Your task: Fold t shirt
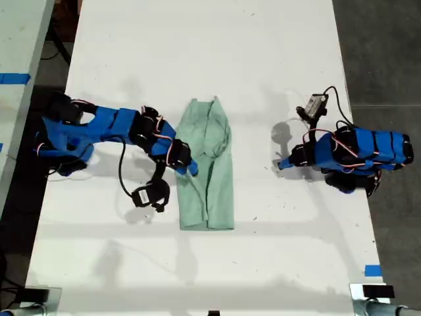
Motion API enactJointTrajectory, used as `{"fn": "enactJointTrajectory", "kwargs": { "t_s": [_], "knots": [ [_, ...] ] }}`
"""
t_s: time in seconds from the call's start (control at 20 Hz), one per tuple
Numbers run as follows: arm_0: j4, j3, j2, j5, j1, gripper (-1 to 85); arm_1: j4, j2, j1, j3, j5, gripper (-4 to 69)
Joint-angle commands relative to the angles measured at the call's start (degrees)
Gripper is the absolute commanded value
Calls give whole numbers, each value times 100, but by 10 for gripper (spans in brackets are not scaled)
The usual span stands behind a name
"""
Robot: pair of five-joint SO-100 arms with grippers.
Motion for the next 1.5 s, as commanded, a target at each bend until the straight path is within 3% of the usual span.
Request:
{"fn": "enactJointTrajectory", "kwargs": {
  "t_s": [0.0,0.15,0.25,0.35,0.4,0.45,0.5,0.6,0.65,0.8,0.95,1.45],
  "knots": [
    [193,949,1494,-431,-132,68,-141,62,-26,325,-105,16],
    [-26,3647,3691,-1301,-431,67,-141,62,-26,325,-105,16],
    [-1274,6135,5625,-1415,-562,56,-141,62,-18,325,-105,16],
    [-3173,9009,7963,-1037,-738,14,-141,62,-18,325,-97,16],
    [-3586,10187,9272,-967,-835,-2,-141,62,-18,325,-88,16],
    [-3349,11013,10670,-967,-888,-2,-141,62,-9,325,-88,16],
    [-2681,11725,12270,-967,-958,-3,-141,53,-9,325,-79,16],
    [-2769,12278,12076,-694,-1169,-3,-141,53,0,325,-62,16],
    [-2399,12287,12164,-782,-1371,-3,-141,53,0,325,-62,17],
    [-2391,12287,12182,-554,-1802,-3,-141,53,-18,325,-44,18],
    [-2391,12287,12173,211,-2030,4,-141,62,-35,325,-35,18],
    [-2391,12287,12173,202,-1907,-2,-141,62,-26,325,-35,18]
  ]
}}
